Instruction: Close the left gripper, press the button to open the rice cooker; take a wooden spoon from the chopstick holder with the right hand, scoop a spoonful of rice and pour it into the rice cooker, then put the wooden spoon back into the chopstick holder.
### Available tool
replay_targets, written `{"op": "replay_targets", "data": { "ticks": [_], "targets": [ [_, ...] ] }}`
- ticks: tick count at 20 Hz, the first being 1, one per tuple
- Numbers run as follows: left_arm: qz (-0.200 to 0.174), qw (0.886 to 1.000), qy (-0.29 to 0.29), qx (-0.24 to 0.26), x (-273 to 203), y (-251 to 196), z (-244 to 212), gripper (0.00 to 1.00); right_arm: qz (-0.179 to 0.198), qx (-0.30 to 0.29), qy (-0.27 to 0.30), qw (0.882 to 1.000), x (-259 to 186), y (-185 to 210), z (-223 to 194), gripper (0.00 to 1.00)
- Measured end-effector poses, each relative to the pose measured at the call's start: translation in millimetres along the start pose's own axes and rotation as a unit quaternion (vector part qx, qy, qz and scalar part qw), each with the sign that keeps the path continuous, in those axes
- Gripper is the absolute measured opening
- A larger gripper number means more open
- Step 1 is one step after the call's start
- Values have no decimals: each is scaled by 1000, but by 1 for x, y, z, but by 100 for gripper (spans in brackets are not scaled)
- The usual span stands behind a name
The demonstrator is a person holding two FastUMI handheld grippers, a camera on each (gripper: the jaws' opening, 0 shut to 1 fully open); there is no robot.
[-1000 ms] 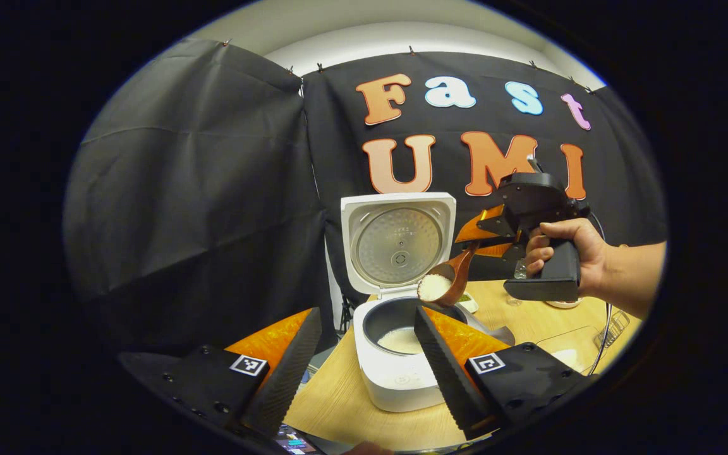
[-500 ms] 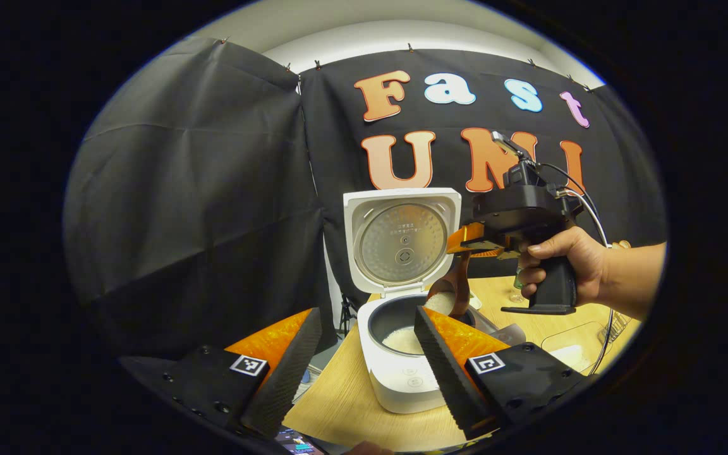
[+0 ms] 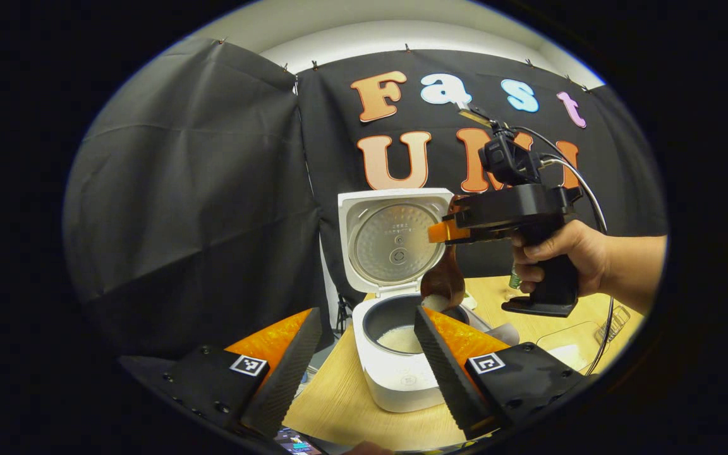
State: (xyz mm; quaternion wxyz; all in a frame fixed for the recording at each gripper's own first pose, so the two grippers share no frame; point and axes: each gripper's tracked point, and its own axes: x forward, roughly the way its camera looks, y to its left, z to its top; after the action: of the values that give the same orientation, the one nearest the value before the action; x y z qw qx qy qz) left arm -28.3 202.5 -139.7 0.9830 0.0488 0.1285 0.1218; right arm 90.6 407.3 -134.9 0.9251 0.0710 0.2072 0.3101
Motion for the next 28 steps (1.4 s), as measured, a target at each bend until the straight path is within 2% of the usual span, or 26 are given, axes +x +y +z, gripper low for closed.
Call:
{"op": "replay_targets", "data": {
  "ticks": [5,12,17,21,22,23,28],
  "targets": [
    [5,1000,1,0,-8,0,-3,96,15,-57,-22,998,-10,12,11,14],
    [15,1000,5,3,-5,0,-14,96,33,-92,-45,994,-25,20,23,14],
    [14,1000,1,7,-2,-7,-10,96,13,-139,-51,989,-28,10,25,14],
    [12,1000,-3,7,-15,-20,-10,96,19,-119,-50,991,-47,3,22,14],
    [13,1000,-5,8,-19,-23,-10,100,15,-108,-44,993,-48,-3,20,14],
    [14,1000,-6,9,-19,-25,-10,96,15,-99,-41,994,-51,-8,19,14],
    [26,1000,-4,5,-21,-35,-8,96,15,-46,-36,998,-75,-35,22,14]
  ]
}}
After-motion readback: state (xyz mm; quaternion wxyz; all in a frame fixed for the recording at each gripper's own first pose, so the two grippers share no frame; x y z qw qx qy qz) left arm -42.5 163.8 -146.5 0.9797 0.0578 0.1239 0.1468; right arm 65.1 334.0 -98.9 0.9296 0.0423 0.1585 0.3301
